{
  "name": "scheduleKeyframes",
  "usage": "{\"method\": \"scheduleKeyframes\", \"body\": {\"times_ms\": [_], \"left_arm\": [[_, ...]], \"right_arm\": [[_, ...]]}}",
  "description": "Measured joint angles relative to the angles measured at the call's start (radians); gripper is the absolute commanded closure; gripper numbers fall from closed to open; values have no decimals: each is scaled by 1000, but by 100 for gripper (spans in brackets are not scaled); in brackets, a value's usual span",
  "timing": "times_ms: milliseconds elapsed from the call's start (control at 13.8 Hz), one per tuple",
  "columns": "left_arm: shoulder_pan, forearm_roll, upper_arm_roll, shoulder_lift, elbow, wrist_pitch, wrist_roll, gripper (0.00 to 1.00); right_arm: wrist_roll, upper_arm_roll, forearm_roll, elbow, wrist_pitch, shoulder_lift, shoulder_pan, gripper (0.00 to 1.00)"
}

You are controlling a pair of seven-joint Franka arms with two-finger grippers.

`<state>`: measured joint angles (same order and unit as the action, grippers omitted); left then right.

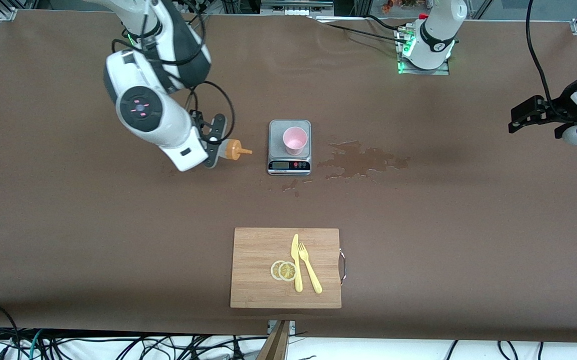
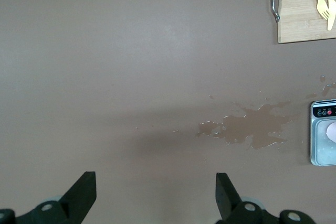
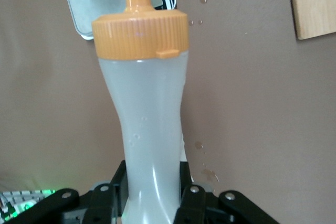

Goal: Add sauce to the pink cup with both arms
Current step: 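Carry the bottle back beside the scale with the right gripper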

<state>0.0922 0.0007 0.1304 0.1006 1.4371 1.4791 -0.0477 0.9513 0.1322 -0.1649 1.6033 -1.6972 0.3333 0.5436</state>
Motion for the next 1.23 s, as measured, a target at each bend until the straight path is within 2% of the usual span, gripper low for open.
{"method": "scheduleKeyframes", "body": {"times_ms": [581, 944, 1234], "left_arm": [[0, 0, 0, 0, 0, 0, 0, 0], [0, 0, 1, 0, 0, -1, 0, 0], [0, 0, 1, 0, 0, -2, 0, 0]], "right_arm": [[401, 0, -354, 93, -123, -1, -249, 59], [719, -7, -517, 109, -127, 76, -387, 59], [982, -74, -603, 117, -126, 177, -548, 58]]}}
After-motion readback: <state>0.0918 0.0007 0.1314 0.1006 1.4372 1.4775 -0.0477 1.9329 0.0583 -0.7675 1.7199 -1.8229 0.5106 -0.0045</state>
